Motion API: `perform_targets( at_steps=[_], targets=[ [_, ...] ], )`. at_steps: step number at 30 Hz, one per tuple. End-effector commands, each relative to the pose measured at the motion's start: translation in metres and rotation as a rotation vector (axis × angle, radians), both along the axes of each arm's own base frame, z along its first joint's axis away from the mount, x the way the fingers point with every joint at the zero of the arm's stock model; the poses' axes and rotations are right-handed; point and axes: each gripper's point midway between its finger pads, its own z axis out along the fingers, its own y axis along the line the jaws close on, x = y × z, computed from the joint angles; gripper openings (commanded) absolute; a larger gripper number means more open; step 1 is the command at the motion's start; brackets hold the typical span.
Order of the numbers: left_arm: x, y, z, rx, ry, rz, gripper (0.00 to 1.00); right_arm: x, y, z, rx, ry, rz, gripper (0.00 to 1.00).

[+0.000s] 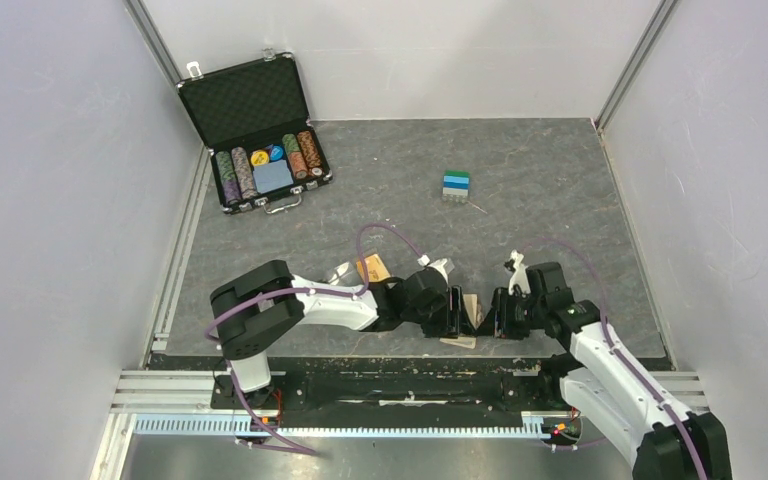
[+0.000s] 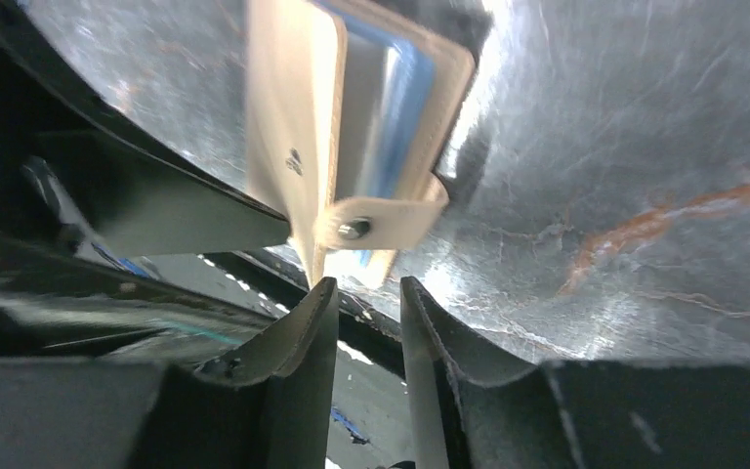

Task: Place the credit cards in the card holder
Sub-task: Close the card holder at the center of the board.

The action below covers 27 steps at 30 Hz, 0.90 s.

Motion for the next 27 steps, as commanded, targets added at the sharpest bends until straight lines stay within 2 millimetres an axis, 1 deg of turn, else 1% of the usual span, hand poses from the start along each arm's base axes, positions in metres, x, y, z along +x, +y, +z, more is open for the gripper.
perform_targets(
  at_steps=[1, 4, 7, 9, 11, 14, 17, 19, 22, 23, 25, 27],
  targets=[
    [0.011, 0.002, 0.023, -0.038, -0.062, 0.016, 0.59, 0.028, -0.013, 0.04, -0.113, -0.117, -0.005, 0.33],
    [0.012, 0.004, 0.022, -0.028, -0.06, 0.013, 0.55, 0.042, -0.014, 0.06, -0.128, -0.177, 0.0, 0.33],
    [0.01, 0.006, 0.014, -0.006, -0.05, 0.001, 0.49, 0.057, -0.013, 0.076, -0.137, -0.223, -0.01, 0.32],
    [0.008, 0.008, 0.008, 0.011, -0.037, -0.008, 0.44, 0.065, -0.009, 0.078, -0.128, -0.231, 0.0, 0.31],
    [0.007, 0.009, 0.003, 0.028, -0.024, -0.013, 0.39, 0.071, -0.003, 0.075, -0.108, -0.22, 0.023, 0.27],
    [0.004, 0.009, -0.004, 0.052, -0.009, -0.027, 0.36, 0.076, 0.008, 0.068, -0.06, -0.203, 0.053, 0.21],
    [0.002, 0.009, -0.009, 0.069, 0.004, -0.03, 0.32, 0.074, 0.015, 0.054, -0.029, -0.164, 0.075, 0.17],
    [0.002, 0.008, -0.013, 0.083, 0.011, -0.039, 0.3, 0.071, 0.016, 0.044, -0.023, -0.142, 0.083, 0.15],
    [0.0, 0.005, -0.011, 0.078, 0.015, -0.055, 0.3, 0.069, 0.011, 0.03, -0.051, -0.132, 0.078, 0.15],
    [0.001, 0.004, -0.009, 0.069, 0.01, -0.055, 0.3, 0.069, 0.009, 0.023, -0.063, -0.129, 0.07, 0.15],
    [0.003, -0.002, 0.001, 0.027, -0.005, -0.053, 0.35, 0.064, 0.004, 0.008, -0.09, -0.101, 0.064, 0.14],
    [0.005, -0.008, 0.012, -0.017, -0.024, -0.056, 0.44, 0.059, 0.0, -0.007, -0.109, -0.068, 0.055, 0.11]
  ],
)
